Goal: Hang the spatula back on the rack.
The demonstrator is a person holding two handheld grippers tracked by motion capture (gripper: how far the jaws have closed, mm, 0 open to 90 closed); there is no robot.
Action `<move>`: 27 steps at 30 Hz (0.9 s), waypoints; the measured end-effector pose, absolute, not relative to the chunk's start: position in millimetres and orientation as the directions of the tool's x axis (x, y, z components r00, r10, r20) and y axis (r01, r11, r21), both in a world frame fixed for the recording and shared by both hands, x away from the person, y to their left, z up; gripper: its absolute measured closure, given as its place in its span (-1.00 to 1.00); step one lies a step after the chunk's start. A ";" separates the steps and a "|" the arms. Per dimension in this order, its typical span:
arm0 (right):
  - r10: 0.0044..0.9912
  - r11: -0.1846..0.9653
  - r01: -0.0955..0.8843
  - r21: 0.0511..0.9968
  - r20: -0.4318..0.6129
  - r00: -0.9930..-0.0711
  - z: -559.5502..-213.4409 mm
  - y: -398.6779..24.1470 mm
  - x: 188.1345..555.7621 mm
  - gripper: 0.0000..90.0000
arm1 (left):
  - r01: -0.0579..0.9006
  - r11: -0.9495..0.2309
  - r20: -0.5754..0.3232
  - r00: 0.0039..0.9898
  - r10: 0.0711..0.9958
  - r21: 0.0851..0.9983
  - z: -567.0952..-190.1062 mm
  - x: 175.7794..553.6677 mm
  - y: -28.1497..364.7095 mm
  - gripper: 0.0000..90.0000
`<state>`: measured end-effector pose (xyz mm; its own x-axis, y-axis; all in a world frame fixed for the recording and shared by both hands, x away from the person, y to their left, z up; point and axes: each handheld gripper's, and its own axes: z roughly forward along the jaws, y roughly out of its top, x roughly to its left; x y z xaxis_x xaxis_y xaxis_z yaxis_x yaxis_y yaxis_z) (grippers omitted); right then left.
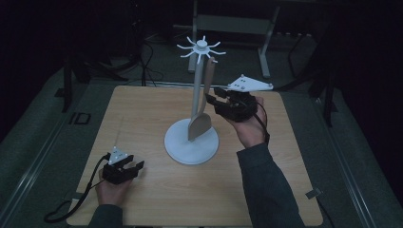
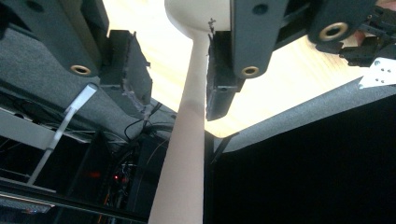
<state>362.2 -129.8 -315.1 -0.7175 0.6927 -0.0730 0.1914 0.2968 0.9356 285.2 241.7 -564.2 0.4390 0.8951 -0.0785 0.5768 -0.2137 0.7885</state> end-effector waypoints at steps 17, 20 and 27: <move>0.701 0.325 0.199 0.924 -0.094 -0.707 -316.9 -143.0 356.8 0.03 | 0.577 -0.213 -0.079 0.437 0.896 0.788 -564.2 285.1 241.5 0.02; 0.701 0.340 0.206 0.918 -0.101 -0.706 -319.9 -145.1 355.7 -0.04 | 0.578 -0.213 -0.079 0.437 0.896 0.788 -564.1 285.2 241.6 0.02; 0.714 0.345 0.217 0.913 -0.105 -0.692 -327.2 -154.4 353.6 -0.12 | 0.579 -0.212 -0.080 0.436 0.896 0.787 -564.2 285.3 241.6 0.02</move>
<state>353.6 -154.4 -327.2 -0.6918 0.7144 -0.1048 0.2174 0.3445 0.9132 285.3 241.6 -564.2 0.4361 0.8964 -0.0796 0.5792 -0.2118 0.7872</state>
